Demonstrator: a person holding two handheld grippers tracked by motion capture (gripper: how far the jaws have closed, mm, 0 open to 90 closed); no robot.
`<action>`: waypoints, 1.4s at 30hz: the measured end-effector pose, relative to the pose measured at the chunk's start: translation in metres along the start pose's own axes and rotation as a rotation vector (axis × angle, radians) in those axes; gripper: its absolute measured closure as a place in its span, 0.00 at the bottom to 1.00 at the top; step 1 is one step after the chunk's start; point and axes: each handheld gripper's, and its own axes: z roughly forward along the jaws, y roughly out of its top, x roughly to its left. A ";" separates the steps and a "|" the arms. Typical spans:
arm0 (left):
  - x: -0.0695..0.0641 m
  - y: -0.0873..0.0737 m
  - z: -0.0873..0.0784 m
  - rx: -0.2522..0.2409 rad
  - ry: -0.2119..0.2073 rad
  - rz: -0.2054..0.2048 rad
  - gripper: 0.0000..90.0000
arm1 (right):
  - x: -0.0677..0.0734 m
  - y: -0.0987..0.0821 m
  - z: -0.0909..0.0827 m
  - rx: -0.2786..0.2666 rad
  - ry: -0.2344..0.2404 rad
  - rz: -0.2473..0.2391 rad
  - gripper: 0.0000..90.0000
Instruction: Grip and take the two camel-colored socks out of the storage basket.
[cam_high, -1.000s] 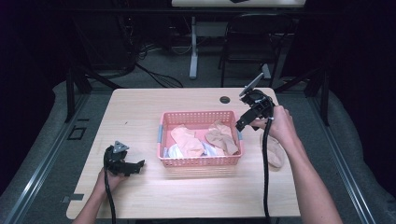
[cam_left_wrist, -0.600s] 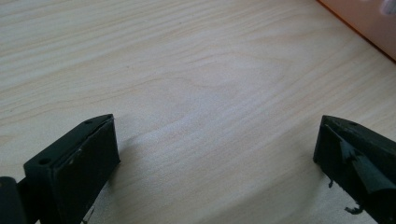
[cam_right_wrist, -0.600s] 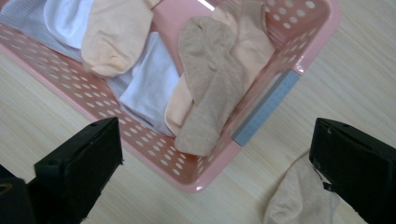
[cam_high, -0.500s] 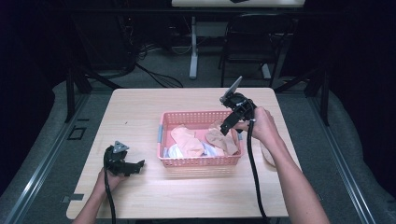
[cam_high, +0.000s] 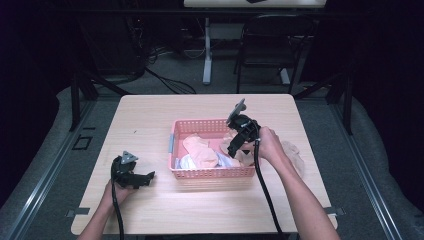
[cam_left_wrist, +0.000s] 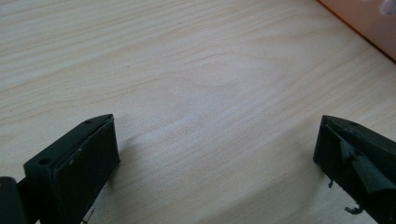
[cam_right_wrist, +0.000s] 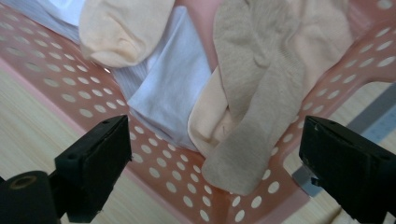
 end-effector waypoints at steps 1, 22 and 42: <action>0.000 0.000 0.000 0.000 0.000 0.000 0.00 | 0.000 0.000 0.004 -0.006 0.004 0.007 0.11; 0.000 0.000 0.000 0.000 0.000 0.000 0.00 | -0.009 -0.006 0.036 0.026 -0.076 0.054 0.94; 0.000 0.000 0.000 0.000 0.000 0.000 0.00 | 0.004 -0.002 -0.007 -0.037 -0.072 0.014 0.96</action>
